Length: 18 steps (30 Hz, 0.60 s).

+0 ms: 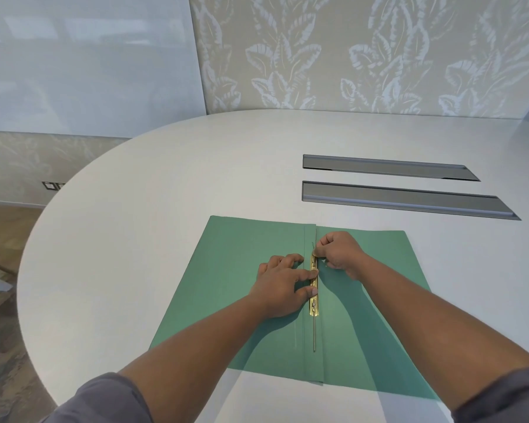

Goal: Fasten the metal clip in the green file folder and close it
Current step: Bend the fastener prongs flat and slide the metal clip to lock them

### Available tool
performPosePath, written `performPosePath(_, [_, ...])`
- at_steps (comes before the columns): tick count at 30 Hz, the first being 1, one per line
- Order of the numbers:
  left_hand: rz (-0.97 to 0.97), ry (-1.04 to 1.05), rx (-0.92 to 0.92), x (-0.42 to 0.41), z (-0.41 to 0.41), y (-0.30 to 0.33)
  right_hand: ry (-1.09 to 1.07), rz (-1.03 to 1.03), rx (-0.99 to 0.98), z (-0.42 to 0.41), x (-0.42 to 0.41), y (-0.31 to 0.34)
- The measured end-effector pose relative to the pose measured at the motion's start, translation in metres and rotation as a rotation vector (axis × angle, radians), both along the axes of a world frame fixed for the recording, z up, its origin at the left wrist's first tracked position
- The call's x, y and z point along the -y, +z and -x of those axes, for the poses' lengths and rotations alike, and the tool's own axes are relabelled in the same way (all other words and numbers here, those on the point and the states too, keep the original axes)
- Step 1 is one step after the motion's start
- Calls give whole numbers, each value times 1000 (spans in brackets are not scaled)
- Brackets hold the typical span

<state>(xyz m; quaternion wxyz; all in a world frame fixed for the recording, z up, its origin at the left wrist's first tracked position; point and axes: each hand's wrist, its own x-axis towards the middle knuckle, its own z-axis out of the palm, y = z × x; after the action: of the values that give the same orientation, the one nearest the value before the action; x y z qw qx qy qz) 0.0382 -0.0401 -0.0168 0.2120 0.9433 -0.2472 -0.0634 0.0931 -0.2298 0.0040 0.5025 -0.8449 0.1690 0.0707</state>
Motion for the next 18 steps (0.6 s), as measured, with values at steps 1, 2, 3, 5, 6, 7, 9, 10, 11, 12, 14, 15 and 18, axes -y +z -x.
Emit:
performPosePath(1, [-1, -1, -1, 0, 0, 0, 2, 0, 4, 1, 0, 0])
performPosePath(2, [-2, -2, 0, 0, -1, 0, 3, -3, 8, 2, -1, 1])
performPosePath(3, [-3, -4, 2, 0, -1, 0, 2, -9, 14, 4, -1, 1])
performPosePath(5, [-2, -6, 6, 0, -1, 0, 6, -20, 30, 7, -1, 2])
performPosePath(6, [0, -7, 8, 0, -2, 0, 11, -23, 44, 9, -1, 2])
performPosePath(7, [0, -7, 8, 0, -2, -1, 20, -21, 63, 11, 0, 2])
performPosePath(9, [3, -5, 10, 0, -2, -2, 36, -6, 105, 15, 1, 0])
performPosePath(10, [9, -1, 10, 0, -2, -2, 44, 7, 127, 17, 2, -1])
performPosePath(11, [15, 3, 11, -1, -2, -2, 53, 23, 149, 20, 3, -3])
performPosePath(12, [19, 5, 12, -1, -3, -2, 64, 43, 170, 23, 4, -4])
performPosePath(14, [15, 5, 18, 0, -4, -2, 85, 76, 198, 31, 4, -5])
performPosePath(15, [12, 4, 20, 0, -4, -3, 95, 87, 210, 35, 4, -4])
performPosePath(18, [17, 6, 19, 0, -4, -3, 120, 113, 235, 49, 2, -4])
